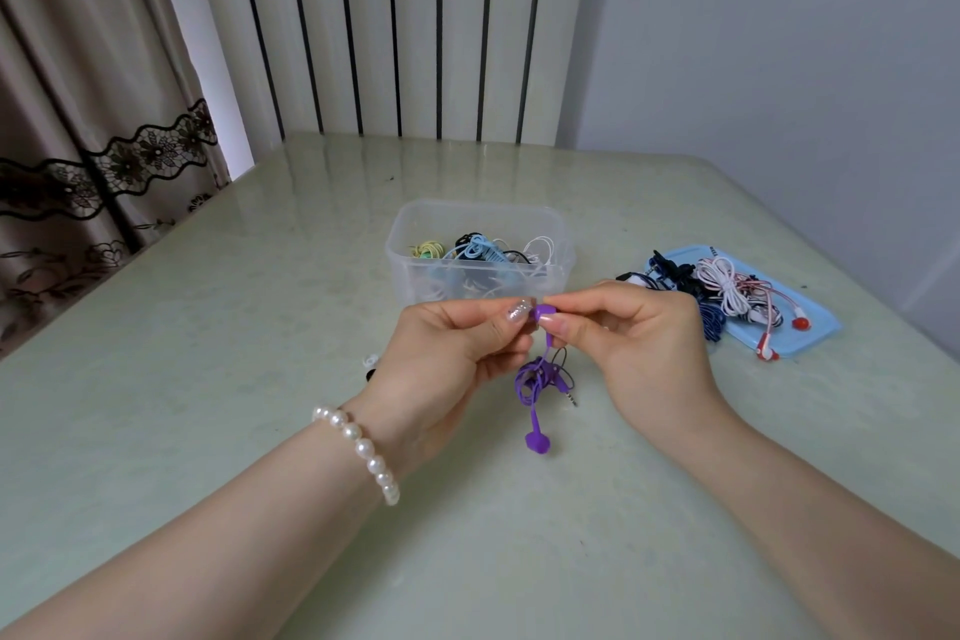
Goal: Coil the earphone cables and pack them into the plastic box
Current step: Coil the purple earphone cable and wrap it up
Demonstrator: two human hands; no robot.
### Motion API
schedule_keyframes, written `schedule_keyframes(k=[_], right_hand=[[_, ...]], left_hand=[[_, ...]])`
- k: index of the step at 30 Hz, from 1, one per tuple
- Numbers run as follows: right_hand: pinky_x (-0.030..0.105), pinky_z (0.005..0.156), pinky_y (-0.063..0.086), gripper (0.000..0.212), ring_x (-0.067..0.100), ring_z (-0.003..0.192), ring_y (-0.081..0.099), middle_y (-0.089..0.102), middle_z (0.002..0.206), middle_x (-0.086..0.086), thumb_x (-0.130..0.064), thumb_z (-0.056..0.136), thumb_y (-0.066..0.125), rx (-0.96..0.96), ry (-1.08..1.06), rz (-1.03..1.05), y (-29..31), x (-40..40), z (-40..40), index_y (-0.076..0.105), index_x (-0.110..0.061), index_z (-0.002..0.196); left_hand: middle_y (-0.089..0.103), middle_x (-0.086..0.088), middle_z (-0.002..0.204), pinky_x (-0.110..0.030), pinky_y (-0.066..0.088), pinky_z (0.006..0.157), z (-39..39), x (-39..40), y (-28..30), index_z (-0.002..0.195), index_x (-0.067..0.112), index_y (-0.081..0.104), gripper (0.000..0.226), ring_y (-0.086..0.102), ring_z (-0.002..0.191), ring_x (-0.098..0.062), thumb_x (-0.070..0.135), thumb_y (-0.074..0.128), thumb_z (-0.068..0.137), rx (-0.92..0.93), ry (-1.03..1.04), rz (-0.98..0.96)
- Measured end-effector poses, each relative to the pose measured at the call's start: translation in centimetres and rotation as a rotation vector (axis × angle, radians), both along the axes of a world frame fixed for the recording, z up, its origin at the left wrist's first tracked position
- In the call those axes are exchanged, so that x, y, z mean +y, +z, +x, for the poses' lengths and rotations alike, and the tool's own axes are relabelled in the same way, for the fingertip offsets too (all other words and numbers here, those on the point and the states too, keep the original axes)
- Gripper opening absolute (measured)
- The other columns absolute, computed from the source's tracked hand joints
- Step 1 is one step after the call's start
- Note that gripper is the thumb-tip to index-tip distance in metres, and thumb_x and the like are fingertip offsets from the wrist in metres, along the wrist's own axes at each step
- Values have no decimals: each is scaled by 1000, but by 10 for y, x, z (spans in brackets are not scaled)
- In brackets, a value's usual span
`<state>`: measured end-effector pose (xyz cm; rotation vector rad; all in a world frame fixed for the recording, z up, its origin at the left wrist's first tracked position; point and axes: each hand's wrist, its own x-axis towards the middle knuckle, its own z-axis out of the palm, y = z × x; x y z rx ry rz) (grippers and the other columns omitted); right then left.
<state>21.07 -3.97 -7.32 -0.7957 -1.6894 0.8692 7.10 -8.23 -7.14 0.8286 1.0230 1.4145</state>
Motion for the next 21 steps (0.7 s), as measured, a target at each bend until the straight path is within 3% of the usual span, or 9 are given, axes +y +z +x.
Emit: schedule_keyframes(k=[6,15,21], right_hand=[[29,67,56,32,14,61,65,71,65,-11,6,71,70,24,11,-41,1,0,0,70,-26,70],[34,69,57,36,17,64,66,72,69,-7,6,72,70,14,0,-40,0,1,2,71,-30,68],[37,72,56,36,20,66,66,71,67,-11,7,71,70,-14,-11,-31,1,3,2,70,-29,68]], left_hand=[[71,-7,67,-20,57,62,0,0,0,90,-1,65,15,66,59,-11,-7,56,79,-74,21,-37],[71,-10,73,-22,56,71,2,0,-2,88,-4,67,16,68,65,-12,-8,54,79,-136,-2,-45],[72,-10,74,-23,56,73,1,0,-1,84,-1,69,17,67,66,-12,-7,55,78,-62,-13,-26]])
